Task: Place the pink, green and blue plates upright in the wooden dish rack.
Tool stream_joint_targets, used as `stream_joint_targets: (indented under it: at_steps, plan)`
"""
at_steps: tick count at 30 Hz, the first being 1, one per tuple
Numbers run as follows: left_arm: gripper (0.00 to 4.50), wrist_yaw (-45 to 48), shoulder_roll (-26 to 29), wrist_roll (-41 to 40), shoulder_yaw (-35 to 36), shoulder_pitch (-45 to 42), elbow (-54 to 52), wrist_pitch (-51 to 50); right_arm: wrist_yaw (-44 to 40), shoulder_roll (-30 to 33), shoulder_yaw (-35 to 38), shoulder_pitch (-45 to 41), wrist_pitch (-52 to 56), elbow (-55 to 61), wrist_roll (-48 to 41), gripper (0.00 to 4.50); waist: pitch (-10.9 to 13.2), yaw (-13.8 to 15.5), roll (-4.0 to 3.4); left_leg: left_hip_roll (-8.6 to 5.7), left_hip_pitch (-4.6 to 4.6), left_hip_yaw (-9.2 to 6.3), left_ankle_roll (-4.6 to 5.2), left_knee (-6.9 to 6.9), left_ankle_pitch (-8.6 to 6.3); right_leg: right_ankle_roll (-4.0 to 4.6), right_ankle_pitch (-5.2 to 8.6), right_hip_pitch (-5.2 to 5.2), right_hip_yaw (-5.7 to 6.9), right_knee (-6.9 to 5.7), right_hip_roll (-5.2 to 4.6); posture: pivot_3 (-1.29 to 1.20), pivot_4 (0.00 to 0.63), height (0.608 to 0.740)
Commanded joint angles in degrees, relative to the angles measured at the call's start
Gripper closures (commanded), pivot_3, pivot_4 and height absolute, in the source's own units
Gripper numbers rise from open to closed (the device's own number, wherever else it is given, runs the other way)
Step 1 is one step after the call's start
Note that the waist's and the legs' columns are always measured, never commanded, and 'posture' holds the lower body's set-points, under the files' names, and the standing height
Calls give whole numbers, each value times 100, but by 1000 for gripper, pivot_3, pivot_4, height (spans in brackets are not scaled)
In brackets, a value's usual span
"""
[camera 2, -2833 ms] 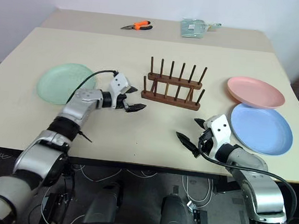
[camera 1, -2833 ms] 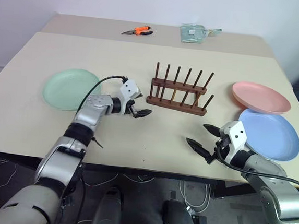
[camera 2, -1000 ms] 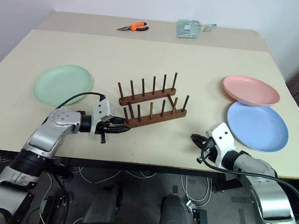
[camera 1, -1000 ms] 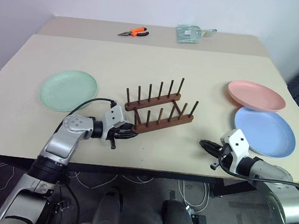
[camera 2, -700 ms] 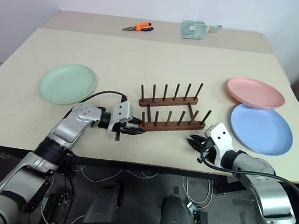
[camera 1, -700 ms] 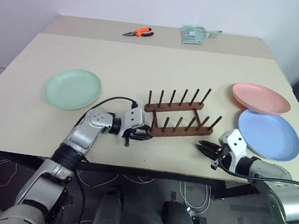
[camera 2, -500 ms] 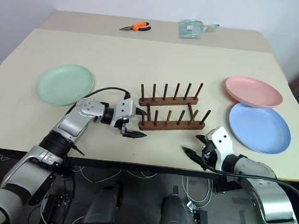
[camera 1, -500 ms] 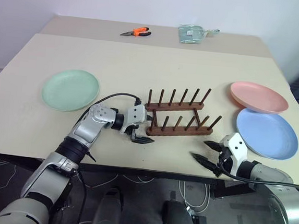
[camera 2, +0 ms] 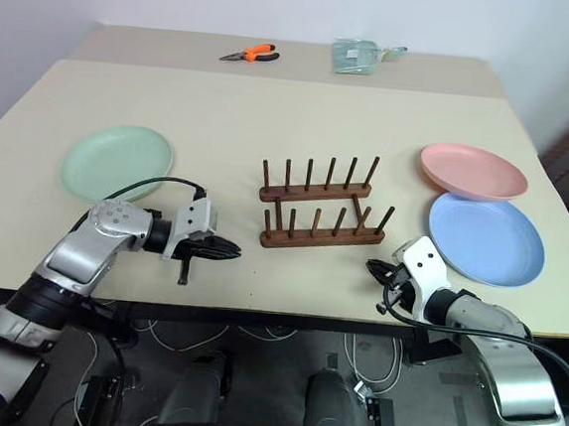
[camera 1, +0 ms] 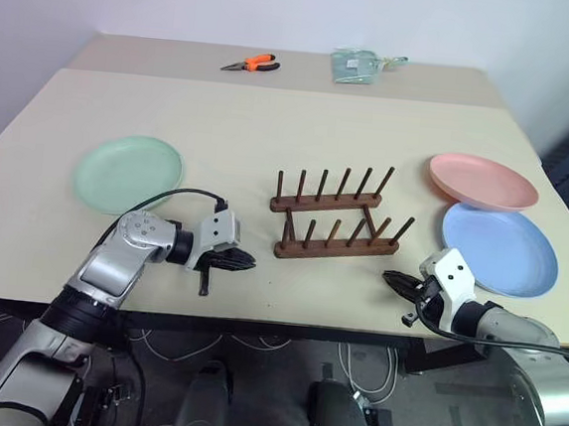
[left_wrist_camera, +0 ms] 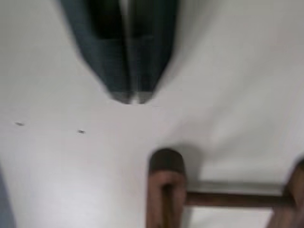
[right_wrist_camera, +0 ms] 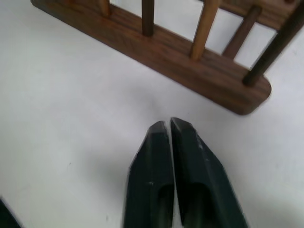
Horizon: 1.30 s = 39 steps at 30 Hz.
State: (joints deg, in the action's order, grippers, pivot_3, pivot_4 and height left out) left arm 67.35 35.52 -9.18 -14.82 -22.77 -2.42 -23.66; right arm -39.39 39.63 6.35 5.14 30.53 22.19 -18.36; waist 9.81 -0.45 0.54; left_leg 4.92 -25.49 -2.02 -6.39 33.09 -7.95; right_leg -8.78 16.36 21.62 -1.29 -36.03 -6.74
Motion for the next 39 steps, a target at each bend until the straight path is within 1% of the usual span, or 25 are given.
stream_joint_targets:
  at_steps: [1,2,6,8,10,13,17,22,32,35,39]
  plan:
    - [4334,-308,-346,-93,-279,121,-509,-443,24,37,-73,-104,-111,-17,142,4500,0,24,1,-1,0,0,1,1,0,0,0,-1,0,1,-1,0,150,740]
    - [4334,-419,-435,4,-365,130,-540,-430,18,37,-99,-117,-128,-35,169,4500,0,37,1,-1,-1,0,1,1,-1,0,0,-1,0,2,-1,0,150,740]
    - [4334,-1458,-1019,797,-807,26,-93,-277,286,-64,-362,-284,-274,-317,595,4500,-1,125,1,-2,3,0,2,5,0,1,0,-6,0,3,-1,0,150,740]
    - [4334,-1905,-1317,884,-746,29,60,-375,525,-182,-498,-413,-346,-525,840,4500,-5,125,2,-4,10,-1,2,13,-1,1,-1,-7,0,6,-1,0,150,740]
    - [4334,-2319,-1502,1014,-651,6,180,-402,816,-332,-556,-607,-342,-743,1049,4500,-12,112,10,-5,21,-2,3,16,-2,4,-4,-18,1,20,-1,0,150,740]
    - [4334,-2851,-1663,1156,-497,-38,379,-313,1107,-587,-587,-914,-367,-1037,1200,4500,-18,101,13,-5,23,-1,5,17,-1,16,-13,-22,1,33,-1,0,150,740]
    - [4334,-3340,-1776,1237,-370,-268,833,-240,1297,-746,-671,-1348,-464,-1489,1394,4500,-22,88,12,-4,24,-2,8,17,2,19,-17,-23,1,33,0,0,150,740]
    - [4334,-3641,-1837,1267,-329,-680,1553,93,1354,-859,-801,-1853,-704,-2038,1549,4500,-23,55,12,-4,22,-1,9,13,3,17,-17,-28,1,31,1,0,150,740]
    - [4334,-3909,-2173,1202,-114,-1626,3065,706,1388,-1202,-940,-2839,-1214,-3257,1785,4500,-23,-19,11,-5,19,-1,8,11,5,12,-18,-30,1,21,2,0,150,740]
    - [4334,-3889,-2243,1230,-110,-1804,3342,839,1410,-1292,-963,-3039,-1371,-3551,1854,4500,-23,-29,11,-5,17,-1,7,6,5,7,-16,-26,1,18,2,0,150,740]
    - [4334,-3830,-2297,1254,-119,-1840,3412,931,1451,-1346,-941,-3166,-1545,-3781,1923,4500,-23,-24,11,-5,16,-1,6,-2,5,0,-11,-24,1,18,3,0,150,740]
